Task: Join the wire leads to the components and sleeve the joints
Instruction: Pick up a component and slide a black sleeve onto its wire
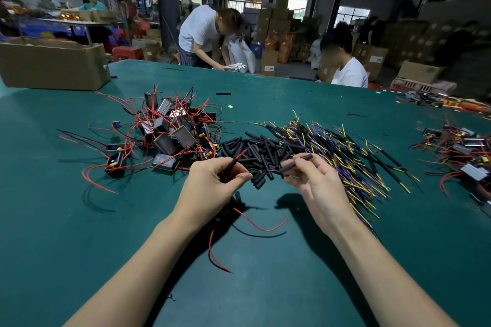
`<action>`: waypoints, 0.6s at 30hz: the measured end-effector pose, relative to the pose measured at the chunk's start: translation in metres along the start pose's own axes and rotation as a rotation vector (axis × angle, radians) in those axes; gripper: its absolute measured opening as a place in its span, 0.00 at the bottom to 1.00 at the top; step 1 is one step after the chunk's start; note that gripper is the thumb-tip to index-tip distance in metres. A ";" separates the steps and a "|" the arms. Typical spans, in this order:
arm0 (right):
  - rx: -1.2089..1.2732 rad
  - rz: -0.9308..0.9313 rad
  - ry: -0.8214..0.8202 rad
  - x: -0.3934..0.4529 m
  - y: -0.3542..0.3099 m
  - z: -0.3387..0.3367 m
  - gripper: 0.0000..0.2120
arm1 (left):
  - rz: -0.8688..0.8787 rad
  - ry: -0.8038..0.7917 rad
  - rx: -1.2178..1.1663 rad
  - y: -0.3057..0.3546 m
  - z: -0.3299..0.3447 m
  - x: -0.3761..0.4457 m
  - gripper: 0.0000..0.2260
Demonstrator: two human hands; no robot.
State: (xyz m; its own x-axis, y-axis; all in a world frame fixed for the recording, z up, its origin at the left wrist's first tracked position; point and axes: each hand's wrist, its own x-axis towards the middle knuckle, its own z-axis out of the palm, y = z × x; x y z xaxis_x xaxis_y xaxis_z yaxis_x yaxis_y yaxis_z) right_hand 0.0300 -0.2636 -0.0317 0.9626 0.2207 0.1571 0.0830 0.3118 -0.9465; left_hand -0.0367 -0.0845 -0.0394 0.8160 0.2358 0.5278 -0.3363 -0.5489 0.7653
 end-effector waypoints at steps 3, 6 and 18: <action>-0.263 -0.113 -0.004 -0.003 -0.001 0.003 0.14 | 0.059 0.026 0.050 -0.001 0.000 0.000 0.03; -0.624 -0.275 -0.107 -0.011 0.000 0.010 0.10 | 0.124 0.031 0.087 -0.002 0.001 0.000 0.03; -0.682 -0.336 -0.161 -0.013 0.002 0.011 0.04 | 0.143 -0.024 0.084 -0.005 0.003 0.000 0.03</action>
State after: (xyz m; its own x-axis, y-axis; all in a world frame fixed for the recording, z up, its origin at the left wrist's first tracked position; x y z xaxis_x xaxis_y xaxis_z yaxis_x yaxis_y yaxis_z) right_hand 0.0151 -0.2561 -0.0328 0.8128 0.3625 0.4560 0.5542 -0.2404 -0.7969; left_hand -0.0340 -0.0845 -0.0444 0.7741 0.1322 0.6192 -0.4096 -0.6411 0.6490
